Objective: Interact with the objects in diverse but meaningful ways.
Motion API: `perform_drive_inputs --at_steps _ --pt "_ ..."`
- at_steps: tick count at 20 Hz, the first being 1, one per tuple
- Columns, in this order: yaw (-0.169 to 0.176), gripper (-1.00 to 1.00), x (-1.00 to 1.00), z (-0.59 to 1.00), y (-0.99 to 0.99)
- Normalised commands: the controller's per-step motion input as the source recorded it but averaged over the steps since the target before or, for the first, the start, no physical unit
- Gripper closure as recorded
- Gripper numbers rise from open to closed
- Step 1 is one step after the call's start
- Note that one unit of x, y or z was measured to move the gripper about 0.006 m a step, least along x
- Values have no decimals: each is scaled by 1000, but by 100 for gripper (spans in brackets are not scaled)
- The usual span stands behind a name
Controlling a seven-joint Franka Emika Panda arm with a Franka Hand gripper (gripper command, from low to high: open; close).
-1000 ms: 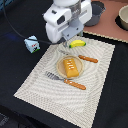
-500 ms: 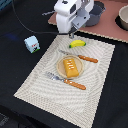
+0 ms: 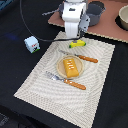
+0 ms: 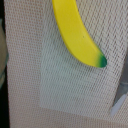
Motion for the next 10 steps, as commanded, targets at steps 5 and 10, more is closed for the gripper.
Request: perform_drive_inputs --at_steps 5,10 --pt "14 -100 337 -140 0" --pt "3 -100 327 -183 2"
